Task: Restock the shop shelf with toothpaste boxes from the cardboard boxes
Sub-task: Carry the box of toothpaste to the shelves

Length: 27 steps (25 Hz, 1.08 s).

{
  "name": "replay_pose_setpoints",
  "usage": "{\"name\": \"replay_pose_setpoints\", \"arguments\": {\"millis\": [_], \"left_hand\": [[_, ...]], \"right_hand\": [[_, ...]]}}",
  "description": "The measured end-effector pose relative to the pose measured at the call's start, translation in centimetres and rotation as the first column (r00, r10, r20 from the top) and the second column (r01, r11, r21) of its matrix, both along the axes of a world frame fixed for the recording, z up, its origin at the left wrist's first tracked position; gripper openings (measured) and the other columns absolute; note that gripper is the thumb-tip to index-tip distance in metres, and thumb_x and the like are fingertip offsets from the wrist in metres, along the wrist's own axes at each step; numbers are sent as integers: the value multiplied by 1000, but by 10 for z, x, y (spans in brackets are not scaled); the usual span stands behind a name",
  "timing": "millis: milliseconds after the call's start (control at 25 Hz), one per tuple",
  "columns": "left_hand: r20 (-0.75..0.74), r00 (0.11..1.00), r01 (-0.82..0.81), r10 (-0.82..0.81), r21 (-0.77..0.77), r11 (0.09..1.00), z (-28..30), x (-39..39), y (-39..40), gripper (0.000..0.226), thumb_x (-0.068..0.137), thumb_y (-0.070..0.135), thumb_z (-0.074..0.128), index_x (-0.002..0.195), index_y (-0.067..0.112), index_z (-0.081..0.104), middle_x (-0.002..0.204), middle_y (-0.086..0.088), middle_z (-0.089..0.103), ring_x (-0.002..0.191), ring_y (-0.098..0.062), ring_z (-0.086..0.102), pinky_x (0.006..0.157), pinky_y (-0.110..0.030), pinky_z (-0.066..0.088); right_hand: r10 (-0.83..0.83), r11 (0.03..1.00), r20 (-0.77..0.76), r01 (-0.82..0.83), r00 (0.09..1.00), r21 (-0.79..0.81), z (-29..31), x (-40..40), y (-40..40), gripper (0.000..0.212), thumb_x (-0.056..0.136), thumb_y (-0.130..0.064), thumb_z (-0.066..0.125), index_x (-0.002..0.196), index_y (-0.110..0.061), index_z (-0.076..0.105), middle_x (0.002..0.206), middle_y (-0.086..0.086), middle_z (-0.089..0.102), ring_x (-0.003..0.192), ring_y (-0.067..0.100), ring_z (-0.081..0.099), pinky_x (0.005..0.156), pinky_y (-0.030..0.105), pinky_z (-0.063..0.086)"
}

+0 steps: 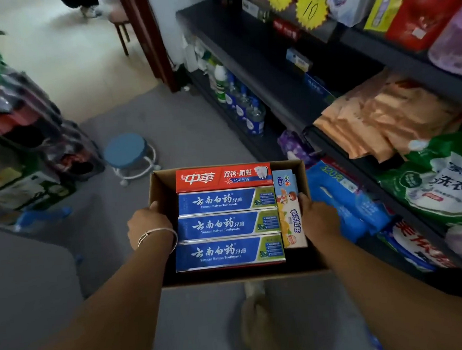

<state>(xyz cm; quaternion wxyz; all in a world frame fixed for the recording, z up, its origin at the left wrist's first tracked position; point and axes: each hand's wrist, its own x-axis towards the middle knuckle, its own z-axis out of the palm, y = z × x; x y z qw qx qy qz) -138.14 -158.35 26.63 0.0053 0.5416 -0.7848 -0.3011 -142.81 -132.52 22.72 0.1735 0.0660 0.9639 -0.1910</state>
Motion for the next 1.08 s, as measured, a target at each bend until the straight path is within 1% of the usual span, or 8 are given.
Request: {"name": "replay_pose_setpoints", "arguments": {"millis": [80, 280, 400, 560, 680, 880, 1000, 1080], "left_hand": [[3, 999, 49, -49, -4, 999, -12, -53, -22, 42, 98, 32, 40, 120, 1, 58, 125, -28, 53, 119, -43, 48, 98, -46, 39], [19, 993, 113, -113, 31, 993, -28, -169, -75, 41, 97, 30, 42, 121, -1, 56, 127, -29, 52, 120, -42, 47, 98, -44, 38], [46, 968, 245, -245, 12, 969, -40, -241, -111, 40, 98, 29, 40, 122, 1, 57, 127, -29, 52, 121, -42, 47, 98, -43, 37], [82, 865, 499, -496, -17, 867, -69, -337, -160, 43, 100, 28, 36, 119, -5, 57, 123, -31, 54, 119, -43, 48, 95, -45, 39], [97, 780, 623, -618, -28, 782, -97, -409, -184, 45, 100, 30, 35, 113, -6, 58, 117, -31, 57, 113, -43, 52, 92, -45, 41], [138, 649, 756, -748, -13, 654, -156, -500, -183, 43, 100, 29, 33, 113, -3, 58, 115, -27, 59, 111, -42, 54, 91, -44, 42], [174, 579, 809, -797, 0, 588, -206, -543, -169, 45, 101, 30, 32, 115, -4, 57, 118, -27, 58, 114, -42, 52, 93, -43, 41], [194, 554, 825, -810, 2, 565, -246, -568, -164, 44, 101, 30, 31, 116, -4, 57, 119, -27, 58, 115, -41, 51, 93, -43, 40]], "right_hand": [[-161, 983, 2, 160, 987, -93, -11, -41, -19, 60, 103, -37, 22, 103, 6, 63, 106, 25, 64, 102, 36, 59, 78, 35, 42], [-248, 966, -16, 246, 969, -76, -23, -136, -68, 58, 103, -36, 24, 108, 8, 61, 109, 28, 62, 105, 39, 57, 84, 39, 43], [-369, 924, 7, 368, 929, -105, -34, -185, -104, 59, 102, -39, 25, 101, 7, 63, 108, 27, 63, 103, 38, 58, 81, 37, 42], [-571, 811, 57, 574, 819, -115, -62, -234, -151, 60, 101, -43, 27, 102, 5, 63, 109, 26, 63, 105, 37, 57, 74, 34, 37], [-688, 702, 79, 689, 722, -179, -93, -261, -188, 56, 101, -39, 30, 105, 7, 62, 108, 27, 63, 103, 39, 57, 79, 36, 40], [-838, 519, 126, 846, 531, -121, -145, -300, -220, 59, 101, -42, 27, 99, 6, 61, 105, 24, 63, 99, 34, 59, 69, 29, 32], [-861, 480, 155, 875, 484, -70, -188, -329, -220, 59, 101, -41, 25, 98, 6, 60, 98, 22, 63, 85, 30, 55, 67, 26, 31], [-882, 446, 146, 893, 449, -53, -223, -348, -219, 57, 101, -41, 25, 95, 4, 60, 84, 15, 57, 75, 25, 49, 63, 26, 30]]}}
